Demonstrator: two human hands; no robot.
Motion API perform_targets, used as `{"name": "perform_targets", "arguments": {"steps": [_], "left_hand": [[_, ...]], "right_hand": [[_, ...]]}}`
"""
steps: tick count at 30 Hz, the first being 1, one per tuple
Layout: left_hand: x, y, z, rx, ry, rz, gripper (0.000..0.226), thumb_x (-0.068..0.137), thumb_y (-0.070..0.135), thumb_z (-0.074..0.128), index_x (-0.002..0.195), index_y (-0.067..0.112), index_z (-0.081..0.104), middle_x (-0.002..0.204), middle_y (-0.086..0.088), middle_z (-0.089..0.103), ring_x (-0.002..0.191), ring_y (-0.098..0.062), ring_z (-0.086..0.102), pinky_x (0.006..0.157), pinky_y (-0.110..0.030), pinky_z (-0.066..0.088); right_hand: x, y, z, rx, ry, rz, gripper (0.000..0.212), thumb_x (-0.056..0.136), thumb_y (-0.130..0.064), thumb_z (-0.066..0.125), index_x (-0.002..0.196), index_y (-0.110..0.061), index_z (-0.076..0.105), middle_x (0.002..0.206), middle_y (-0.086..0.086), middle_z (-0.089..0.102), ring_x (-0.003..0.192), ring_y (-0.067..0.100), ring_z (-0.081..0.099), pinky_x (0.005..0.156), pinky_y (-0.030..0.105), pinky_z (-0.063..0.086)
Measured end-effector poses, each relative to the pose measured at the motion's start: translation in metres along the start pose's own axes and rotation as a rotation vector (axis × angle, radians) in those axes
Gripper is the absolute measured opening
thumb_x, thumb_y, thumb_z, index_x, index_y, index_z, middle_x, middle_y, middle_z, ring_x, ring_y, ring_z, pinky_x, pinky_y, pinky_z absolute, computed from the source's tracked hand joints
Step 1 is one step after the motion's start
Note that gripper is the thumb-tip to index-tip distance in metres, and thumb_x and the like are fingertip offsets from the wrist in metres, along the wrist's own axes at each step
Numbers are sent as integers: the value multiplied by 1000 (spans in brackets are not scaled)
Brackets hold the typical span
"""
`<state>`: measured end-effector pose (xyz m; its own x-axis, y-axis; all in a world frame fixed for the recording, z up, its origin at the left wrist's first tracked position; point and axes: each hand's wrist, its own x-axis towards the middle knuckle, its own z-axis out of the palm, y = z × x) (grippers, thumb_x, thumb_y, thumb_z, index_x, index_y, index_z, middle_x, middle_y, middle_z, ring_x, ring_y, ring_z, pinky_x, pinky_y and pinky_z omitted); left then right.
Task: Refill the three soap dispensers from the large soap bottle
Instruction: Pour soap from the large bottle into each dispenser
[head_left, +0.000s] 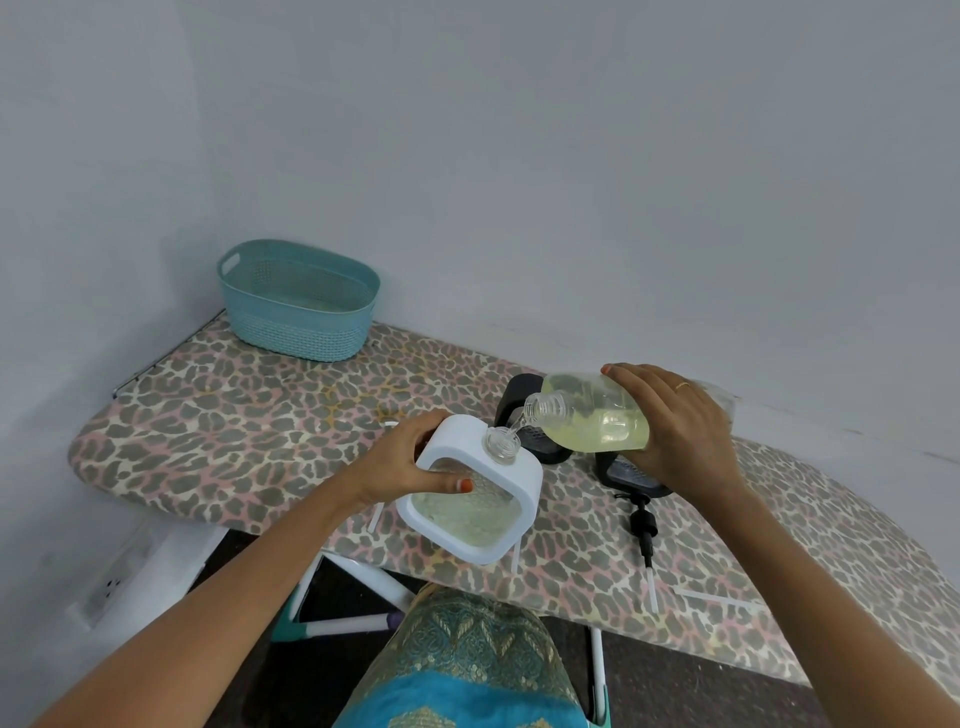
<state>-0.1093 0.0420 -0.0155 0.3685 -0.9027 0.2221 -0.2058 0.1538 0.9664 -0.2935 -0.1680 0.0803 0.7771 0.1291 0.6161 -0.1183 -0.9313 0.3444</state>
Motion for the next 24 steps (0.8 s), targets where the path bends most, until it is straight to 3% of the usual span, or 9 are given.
{"name": "perform_targets", "arguments": {"steps": [4, 11, 16, 24], "left_hand": [[0, 0, 2, -14, -8, -10, 73, 48, 62, 79, 106, 25, 57, 96, -1, 62, 87, -5, 62, 76, -19, 51], [-2, 3, 3, -27, -17, -24, 69, 48, 61, 78, 104, 27, 56, 88, 18, 65, 84, -1, 61, 73, -16, 49], [-2, 2, 3, -39, -8, -16, 71, 48, 61, 79, 105, 26, 56, 91, 7, 63, 84, -2, 62, 73, -16, 49], [-1, 1, 5, -39, -12, -20, 73, 47, 61, 79, 107, 25, 56, 94, 4, 62, 87, -6, 62, 75, -20, 51]], "right_hand": [[0, 0, -1, -2, 10, 1, 75, 52, -21, 88, 115, -11, 48, 103, 11, 70, 88, 30, 68, 68, 34, 54], [1, 0, -2, -5, 7, 5, 76, 50, -17, 89, 114, -11, 48, 103, 10, 70, 88, 29, 68, 68, 34, 53], [2, 0, -3, -3, 9, 0, 76, 51, -19, 89, 115, -11, 48, 103, 10, 70, 88, 29, 68, 68, 34, 53], [2, 2, -4, -13, 3, 0, 78, 50, -19, 89, 115, -11, 48, 103, 10, 70, 89, 30, 68, 68, 35, 53]]}}
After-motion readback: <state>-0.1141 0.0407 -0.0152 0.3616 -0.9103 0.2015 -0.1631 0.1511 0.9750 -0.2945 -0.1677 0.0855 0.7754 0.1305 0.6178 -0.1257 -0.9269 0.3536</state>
